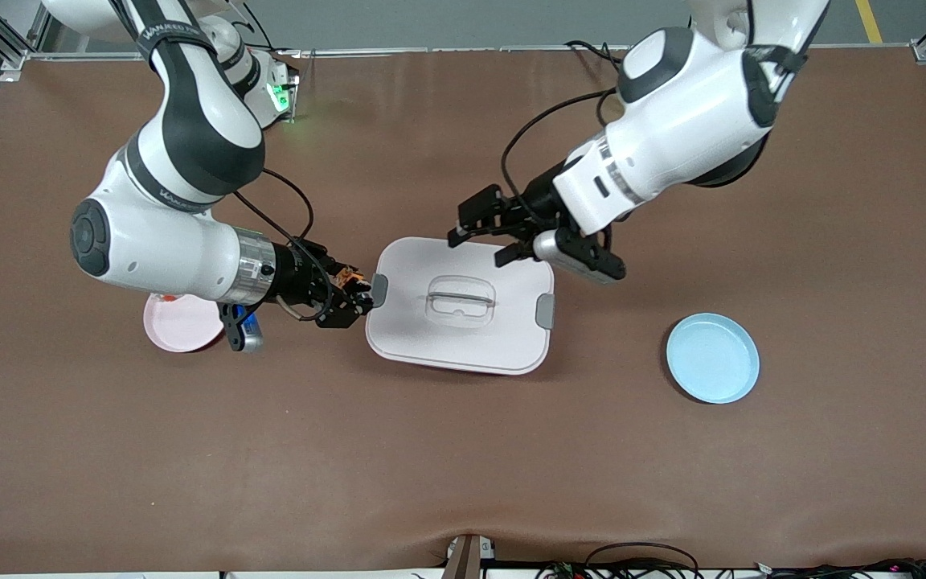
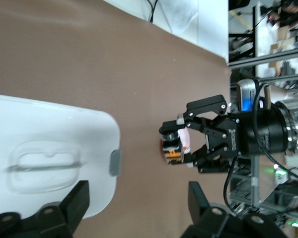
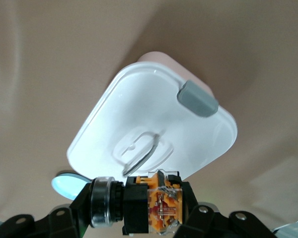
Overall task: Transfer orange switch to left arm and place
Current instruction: 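Lift the switch over the box while the left gripper reaches toward it, then grasp the switch with the left gripper from the right gripper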
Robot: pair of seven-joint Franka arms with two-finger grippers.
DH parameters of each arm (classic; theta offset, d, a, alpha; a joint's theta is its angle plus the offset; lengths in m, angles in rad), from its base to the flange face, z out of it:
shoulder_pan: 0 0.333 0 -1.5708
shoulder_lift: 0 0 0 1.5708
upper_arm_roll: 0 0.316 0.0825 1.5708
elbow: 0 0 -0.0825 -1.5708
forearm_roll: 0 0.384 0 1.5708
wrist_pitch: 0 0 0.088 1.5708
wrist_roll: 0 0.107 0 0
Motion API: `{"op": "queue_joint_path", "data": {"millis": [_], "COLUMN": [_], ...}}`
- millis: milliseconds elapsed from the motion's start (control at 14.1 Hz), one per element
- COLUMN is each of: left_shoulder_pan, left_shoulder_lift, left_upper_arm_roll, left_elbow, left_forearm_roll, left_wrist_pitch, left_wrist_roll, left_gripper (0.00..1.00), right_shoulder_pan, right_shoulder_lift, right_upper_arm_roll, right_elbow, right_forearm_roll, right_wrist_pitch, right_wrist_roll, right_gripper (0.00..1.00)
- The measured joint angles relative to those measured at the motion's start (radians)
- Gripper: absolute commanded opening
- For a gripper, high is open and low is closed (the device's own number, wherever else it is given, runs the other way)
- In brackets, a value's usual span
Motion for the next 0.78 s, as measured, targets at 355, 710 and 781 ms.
{"op": "queue_joint_path", "data": {"millis": [355, 710, 781], "left_shoulder_pan": [-0.034, -0.094, -0.098], "left_shoulder_lift": [0.054, 0.115, 0.126], "left_upper_arm_roll": [0.0, -0.001, -0.001], "left_elbow": [0.001, 0.001, 0.001], "left_forearm_roll": [-0.119, -0.144, -0.144], "left_wrist_pitch": [0.11, 0.238, 0.248], "left_wrist_roll": [0.0, -0.001, -0.001], "left_gripper": [0.71, 0.68, 0.67], "right_shoulder_pan": [0.026, 0.074, 0.079], "right_shoulder_lift": [0.028, 0.044, 0.049], "right_upper_arm_roll": [0.0, 0.0, 0.0], "right_elbow": [0.073, 0.095, 0.103], "right_forearm_roll": [0.003, 0.004, 0.004], "right_wrist_pitch": [0.013, 0.125, 0.13], "right_wrist_roll": [0.156, 0.265, 0.28], "right_gripper": [0.0, 0.0, 0.0]}}
